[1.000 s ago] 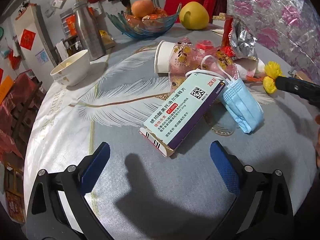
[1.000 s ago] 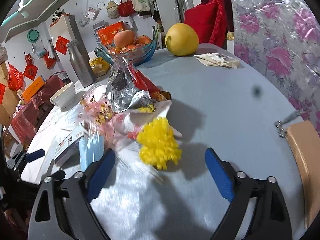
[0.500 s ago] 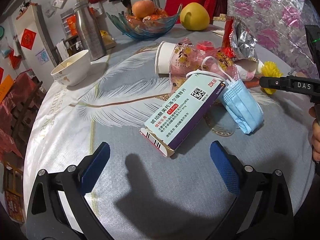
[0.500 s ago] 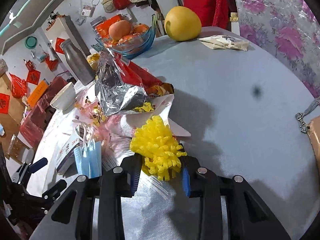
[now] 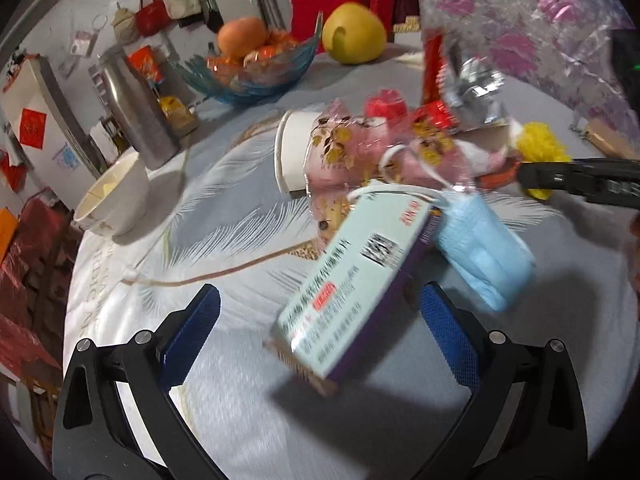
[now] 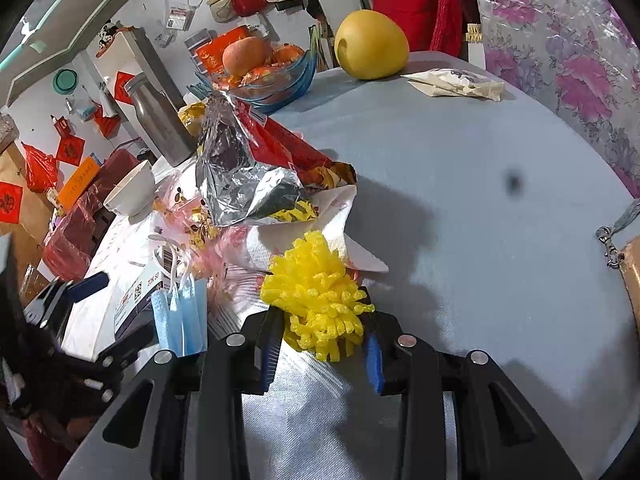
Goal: Collect trash
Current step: 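Grasp the white-and-purple medicine box with the left gripper while the right holds the tassel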
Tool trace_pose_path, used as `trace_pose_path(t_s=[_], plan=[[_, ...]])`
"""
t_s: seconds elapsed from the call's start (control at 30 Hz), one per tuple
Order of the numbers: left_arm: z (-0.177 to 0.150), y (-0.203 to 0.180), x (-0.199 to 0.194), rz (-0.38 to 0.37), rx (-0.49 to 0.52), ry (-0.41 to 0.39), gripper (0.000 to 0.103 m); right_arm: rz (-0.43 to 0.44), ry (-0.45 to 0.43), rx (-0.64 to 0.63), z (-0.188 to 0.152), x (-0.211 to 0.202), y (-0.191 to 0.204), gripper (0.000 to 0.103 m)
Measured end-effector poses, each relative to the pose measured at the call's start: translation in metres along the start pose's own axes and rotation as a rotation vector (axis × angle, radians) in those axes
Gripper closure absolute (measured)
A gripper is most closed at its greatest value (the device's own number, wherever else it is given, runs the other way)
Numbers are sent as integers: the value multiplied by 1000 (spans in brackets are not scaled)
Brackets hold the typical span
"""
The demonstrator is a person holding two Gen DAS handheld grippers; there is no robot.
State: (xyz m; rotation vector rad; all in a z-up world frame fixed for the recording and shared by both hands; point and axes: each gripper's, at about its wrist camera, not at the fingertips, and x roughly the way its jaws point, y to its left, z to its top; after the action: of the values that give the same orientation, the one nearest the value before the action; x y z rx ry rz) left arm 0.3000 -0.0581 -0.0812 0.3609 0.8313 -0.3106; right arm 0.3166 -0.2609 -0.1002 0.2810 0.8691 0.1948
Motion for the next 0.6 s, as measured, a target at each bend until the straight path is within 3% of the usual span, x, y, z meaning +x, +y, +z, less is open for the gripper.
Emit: trace_pose_path(t_s=[0.1,0.17,0.27,0.33,0.47,0.6], plan=[[2,6,9,-49,-46,19,11,6,0,3,0,0,-1,67],[0,8,8,-106,-79,22,31,12,-1,7,0,0,-1,67],[-5,7,-1,-196,-113,0,47,15,-1,9,1,0,-2,67],[-7,4,-7,-240,-131,-16,51,14,-1,8,1,0,-2,66],[-11,-2,-11,-286,-154,-6,52,13,-1,9,1,-1,-2,66],[-10,-7,-9,-253,-139,7,46,13,-1,8,1,-1,-3,66]])
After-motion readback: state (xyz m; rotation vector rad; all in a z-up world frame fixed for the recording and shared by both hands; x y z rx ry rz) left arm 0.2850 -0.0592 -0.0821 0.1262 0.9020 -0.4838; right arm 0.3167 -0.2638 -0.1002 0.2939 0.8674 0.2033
